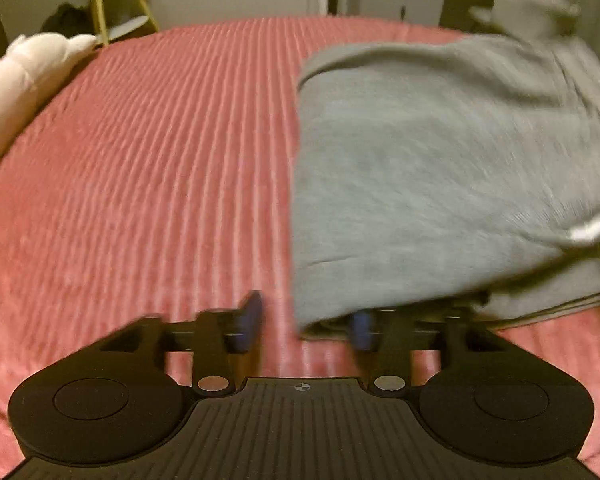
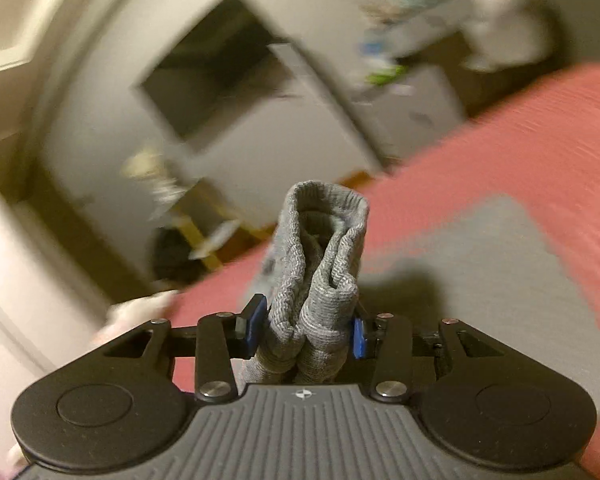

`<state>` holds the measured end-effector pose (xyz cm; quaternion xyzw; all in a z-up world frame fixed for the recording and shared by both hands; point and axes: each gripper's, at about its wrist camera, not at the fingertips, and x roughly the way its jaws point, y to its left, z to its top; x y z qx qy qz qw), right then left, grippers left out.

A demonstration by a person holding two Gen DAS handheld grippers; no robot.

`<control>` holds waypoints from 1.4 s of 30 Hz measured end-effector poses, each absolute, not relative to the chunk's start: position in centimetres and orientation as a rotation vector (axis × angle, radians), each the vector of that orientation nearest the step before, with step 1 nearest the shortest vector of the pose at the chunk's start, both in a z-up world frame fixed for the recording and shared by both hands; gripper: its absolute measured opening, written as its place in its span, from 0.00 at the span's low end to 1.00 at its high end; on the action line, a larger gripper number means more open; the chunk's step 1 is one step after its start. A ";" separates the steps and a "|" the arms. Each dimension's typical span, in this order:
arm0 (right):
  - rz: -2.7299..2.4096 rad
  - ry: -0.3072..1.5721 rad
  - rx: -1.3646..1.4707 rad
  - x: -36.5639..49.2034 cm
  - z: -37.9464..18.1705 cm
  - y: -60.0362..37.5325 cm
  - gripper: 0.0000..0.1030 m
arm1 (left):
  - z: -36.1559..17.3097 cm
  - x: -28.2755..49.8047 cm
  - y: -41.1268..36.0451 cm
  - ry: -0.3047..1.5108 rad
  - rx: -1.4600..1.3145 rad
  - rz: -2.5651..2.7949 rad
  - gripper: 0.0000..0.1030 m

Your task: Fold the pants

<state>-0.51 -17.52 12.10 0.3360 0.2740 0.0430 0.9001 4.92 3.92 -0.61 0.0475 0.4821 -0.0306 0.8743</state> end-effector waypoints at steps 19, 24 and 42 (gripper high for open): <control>0.068 0.717 0.939 2.1 5.0 -19.7 0.71 | -1.2 6.0 5.4 1.047 0.048 -0.066 0.71; 0.032 0.758 0.947 3.3 4.9 -18.7 0.46 | -1.0 5.9 4.7 1.021 0.087 -0.069 0.71; 0.169 0.484 0.883 0.9 16.7 -19.7 0.42 | 0.2 6.4 2.5 0.964 0.124 -0.184 0.24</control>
